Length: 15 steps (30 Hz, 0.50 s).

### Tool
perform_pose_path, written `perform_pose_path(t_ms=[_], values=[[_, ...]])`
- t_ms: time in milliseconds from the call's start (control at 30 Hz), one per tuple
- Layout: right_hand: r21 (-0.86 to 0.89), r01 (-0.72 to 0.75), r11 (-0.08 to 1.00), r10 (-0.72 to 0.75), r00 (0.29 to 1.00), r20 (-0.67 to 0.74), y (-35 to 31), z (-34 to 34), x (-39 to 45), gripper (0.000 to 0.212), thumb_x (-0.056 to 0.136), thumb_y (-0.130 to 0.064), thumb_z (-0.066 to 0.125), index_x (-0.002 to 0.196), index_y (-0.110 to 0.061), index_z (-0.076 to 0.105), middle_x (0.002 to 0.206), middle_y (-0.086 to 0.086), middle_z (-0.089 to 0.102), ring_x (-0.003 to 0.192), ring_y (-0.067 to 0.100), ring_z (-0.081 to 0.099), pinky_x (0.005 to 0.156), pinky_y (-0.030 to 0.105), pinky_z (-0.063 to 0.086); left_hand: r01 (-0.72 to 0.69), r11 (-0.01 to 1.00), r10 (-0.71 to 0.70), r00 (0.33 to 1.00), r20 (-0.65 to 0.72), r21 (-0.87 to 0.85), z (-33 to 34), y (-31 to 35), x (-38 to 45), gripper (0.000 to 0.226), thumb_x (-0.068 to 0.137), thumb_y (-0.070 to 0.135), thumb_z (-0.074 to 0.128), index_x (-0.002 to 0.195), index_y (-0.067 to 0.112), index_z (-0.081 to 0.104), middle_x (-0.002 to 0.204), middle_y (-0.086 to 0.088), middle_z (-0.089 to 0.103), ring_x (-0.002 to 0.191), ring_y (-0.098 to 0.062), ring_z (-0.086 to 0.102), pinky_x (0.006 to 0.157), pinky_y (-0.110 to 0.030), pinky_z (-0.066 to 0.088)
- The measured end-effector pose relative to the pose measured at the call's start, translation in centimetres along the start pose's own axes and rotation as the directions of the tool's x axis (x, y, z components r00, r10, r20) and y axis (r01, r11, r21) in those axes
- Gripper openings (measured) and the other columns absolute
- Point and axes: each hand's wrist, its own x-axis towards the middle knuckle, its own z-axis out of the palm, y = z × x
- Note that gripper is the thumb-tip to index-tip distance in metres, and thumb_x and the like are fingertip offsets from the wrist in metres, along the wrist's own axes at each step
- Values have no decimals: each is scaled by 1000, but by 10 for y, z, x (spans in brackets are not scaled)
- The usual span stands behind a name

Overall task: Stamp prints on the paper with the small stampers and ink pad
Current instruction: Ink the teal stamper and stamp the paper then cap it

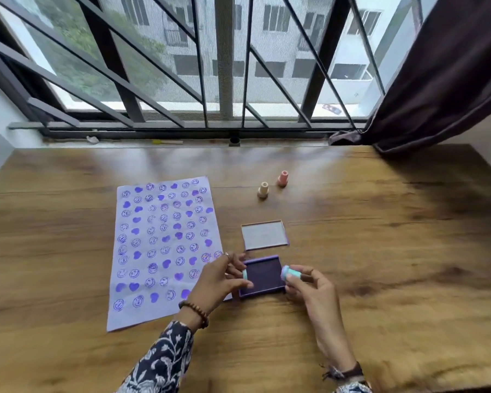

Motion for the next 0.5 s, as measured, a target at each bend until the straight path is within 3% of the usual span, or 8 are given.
perform_pose_path(t_ms=[67, 133, 267, 367, 500], values=[[-411, 182, 893, -225, 973, -58, 1, 4, -1, 14, 74, -7, 72, 77, -20, 68, 79, 3, 68, 63, 11, 63, 65, 17, 49, 14, 1000, -14, 1000, 0, -5, 0, -1, 3, 33, 60, -2, 79, 68, 14, 51, 67, 0, 61, 82, -6, 59, 61, -6, 45], [-612, 304, 730, -386, 923, -2, 4, 9, -5, 12, 75, -12, 73, 82, -19, 68, 80, -3, 64, 68, 12, 60, 64, 12, 41, 20, 1000, -20, 1000, 16, -1, -2, -2, 6, 33, 61, 0, 79, 69, 15, 51, 82, -4, 65, 84, -7, 61, 65, -10, 49], [-753, 409, 515, -466, 871, 156, 7, 20, -15, 10, 80, -16, 69, 87, -14, 62, 79, -3, 58, 63, 8, 52, 66, 8, 36, 41, 999, -41, 999, 34, 7, -5, -1, 10, 31, 62, 3, 79, 70, 16, 52, 99, 1, 65, 61, 7, 58, 61, -8, 48], [-796, 425, 431, -462, 861, 210, 4, 25, -21, 17, 72, -11, 76, 82, -11, 63, 72, 2, 62, 52, 10, 55, 49, 11, 40, 70, 997, -68, 996, 54, -30, -8, -3, 13, 30, 63, 2, 78, 70, 16, 52, 97, 4, 65, 59, 10, 57, 59, -6, 47], [-825, 406, 393, -373, 891, 260, 0, 26, -19, 12, 82, -14, 67, 91, -11, 60, 87, 6, 63, 66, 19, 63, 59, 32, 57, 92, 992, -86, 994, 73, -82, -11, -7, 15, 29, 64, 2, 78, 73, 14, 53, 97, 8, 67, 70, 0, 59, 63, -7, 48]])
